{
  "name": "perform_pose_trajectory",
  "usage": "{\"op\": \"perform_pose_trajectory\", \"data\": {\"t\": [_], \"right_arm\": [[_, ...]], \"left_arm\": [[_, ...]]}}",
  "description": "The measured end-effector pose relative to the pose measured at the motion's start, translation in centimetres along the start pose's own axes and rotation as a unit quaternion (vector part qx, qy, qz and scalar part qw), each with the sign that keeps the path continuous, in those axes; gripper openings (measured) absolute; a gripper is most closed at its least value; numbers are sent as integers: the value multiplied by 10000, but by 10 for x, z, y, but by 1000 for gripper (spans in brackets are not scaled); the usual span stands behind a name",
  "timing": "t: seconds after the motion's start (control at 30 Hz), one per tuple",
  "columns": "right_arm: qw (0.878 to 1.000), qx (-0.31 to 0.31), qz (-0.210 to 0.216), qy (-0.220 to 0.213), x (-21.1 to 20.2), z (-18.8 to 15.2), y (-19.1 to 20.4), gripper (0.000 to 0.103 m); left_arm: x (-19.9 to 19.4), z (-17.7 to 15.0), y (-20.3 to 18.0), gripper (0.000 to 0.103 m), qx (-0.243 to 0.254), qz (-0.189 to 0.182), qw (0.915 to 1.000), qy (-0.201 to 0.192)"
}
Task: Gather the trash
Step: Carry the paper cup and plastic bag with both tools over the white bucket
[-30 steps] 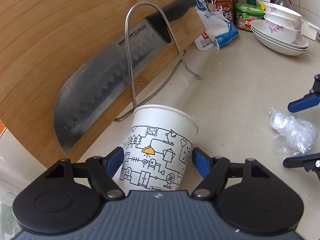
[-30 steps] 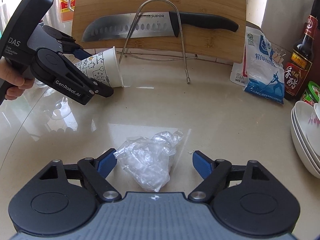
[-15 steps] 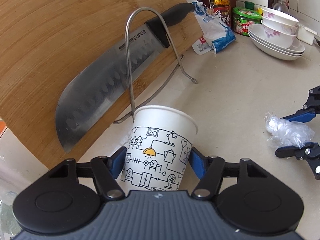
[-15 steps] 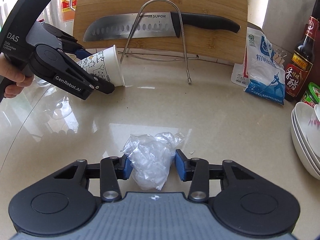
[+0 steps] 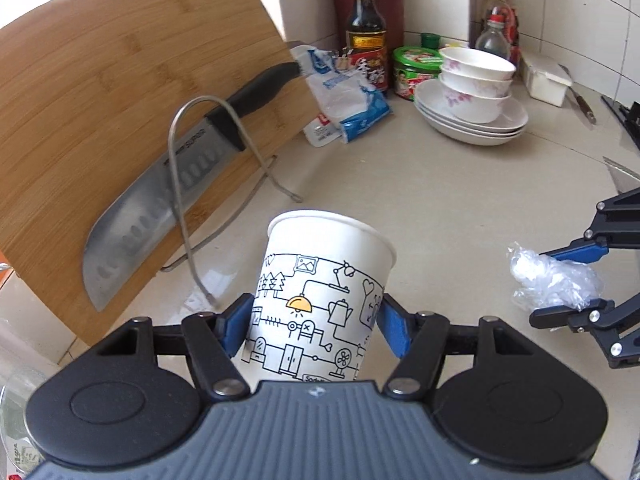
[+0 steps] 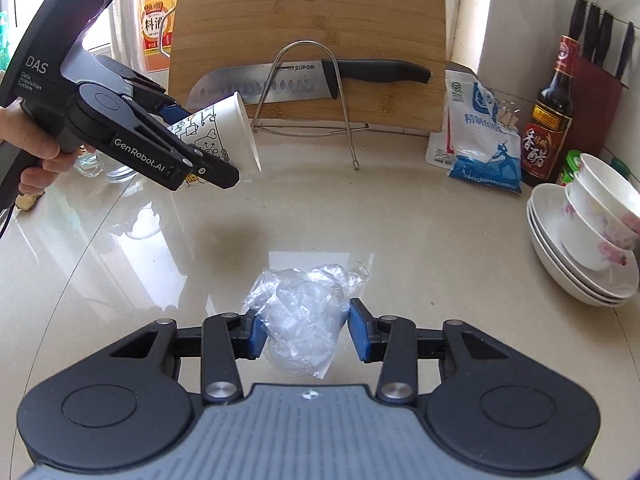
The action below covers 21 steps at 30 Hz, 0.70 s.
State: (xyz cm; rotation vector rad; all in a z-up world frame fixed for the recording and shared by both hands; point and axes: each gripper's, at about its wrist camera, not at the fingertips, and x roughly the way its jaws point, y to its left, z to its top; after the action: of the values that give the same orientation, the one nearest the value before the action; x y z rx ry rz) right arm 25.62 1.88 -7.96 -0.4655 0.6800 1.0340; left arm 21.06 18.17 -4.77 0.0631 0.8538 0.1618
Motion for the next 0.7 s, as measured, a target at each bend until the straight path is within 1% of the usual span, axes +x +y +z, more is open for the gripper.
{"op": "perform_pose_trajectory", "data": {"t": [0.2, 0.4, 0.57, 0.7], "right_arm": [[9989, 327, -316, -107, -50, -38, -11, 46], [9932, 834, -794, -168, -101, -88, -29, 46], [9820, 1349, -1316, -102, -142, -139, -45, 47], [9695, 1746, -1717, 78, -165, -182, -56, 47]], "left_arm": [[-18, 3, -63, 66, 204, -530, 9984, -8], [-29, 6, -135, 66, 459, -1116, 9927, -58], [-29, 8, -200, 66, 698, -1674, 9834, -103], [-24, 4, -255, 66, 950, -2114, 9728, -43]]}}
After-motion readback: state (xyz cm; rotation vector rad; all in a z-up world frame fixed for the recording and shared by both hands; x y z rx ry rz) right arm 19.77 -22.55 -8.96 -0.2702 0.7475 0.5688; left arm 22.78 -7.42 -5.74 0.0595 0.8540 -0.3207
